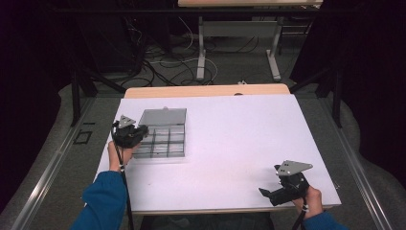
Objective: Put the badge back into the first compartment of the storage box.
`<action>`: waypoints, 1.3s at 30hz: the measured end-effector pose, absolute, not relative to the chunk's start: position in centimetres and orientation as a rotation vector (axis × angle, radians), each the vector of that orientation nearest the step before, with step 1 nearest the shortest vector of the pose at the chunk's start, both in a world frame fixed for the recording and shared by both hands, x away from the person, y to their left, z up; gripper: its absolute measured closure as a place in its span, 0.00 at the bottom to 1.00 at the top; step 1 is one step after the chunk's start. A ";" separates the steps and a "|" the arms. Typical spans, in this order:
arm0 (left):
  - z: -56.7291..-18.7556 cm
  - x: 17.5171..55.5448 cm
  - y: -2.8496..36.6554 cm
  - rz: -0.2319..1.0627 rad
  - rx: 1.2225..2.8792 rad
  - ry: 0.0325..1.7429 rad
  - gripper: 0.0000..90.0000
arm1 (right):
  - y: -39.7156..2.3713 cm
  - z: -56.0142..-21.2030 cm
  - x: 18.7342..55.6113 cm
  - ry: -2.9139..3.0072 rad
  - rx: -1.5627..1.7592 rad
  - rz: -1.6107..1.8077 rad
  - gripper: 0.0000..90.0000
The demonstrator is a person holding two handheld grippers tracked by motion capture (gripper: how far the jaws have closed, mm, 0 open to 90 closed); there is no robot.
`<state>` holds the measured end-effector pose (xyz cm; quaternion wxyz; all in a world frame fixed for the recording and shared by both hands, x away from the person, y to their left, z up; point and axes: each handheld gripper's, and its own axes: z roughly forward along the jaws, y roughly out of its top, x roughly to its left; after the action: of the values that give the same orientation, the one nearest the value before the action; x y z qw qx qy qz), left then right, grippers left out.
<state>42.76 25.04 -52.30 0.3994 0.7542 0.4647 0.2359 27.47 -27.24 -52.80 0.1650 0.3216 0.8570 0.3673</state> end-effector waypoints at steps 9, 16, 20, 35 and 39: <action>-52.6 43.0 25.0 0.583 1.932 1.185 0.95 | -27.2 -52.9 27.5 2.434 0.918 1.053 0.01; -52.8 43.2 24.9 0.584 1.950 1.181 0.95 | -27.2 -52.9 27.5 2.432 0.923 1.055 0.01; -52.9 43.3 24.8 0.583 1.961 1.183 0.95 | -27.2 -52.8 27.4 2.442 0.922 1.046 0.01; -53.0 43.5 24.5 0.569 2.013 1.189 0.95 | -27.3 -52.8 27.5 2.444 0.918 1.047 0.01; -53.1 43.6 24.4 0.561 2.024 1.208 0.95 | -27.2 -52.8 27.4 2.440 0.925 1.046 0.01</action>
<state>43.56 24.43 -53.09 0.3517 0.7820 0.4667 0.2169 27.45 -27.23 -52.80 0.1643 0.3245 0.8561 0.3671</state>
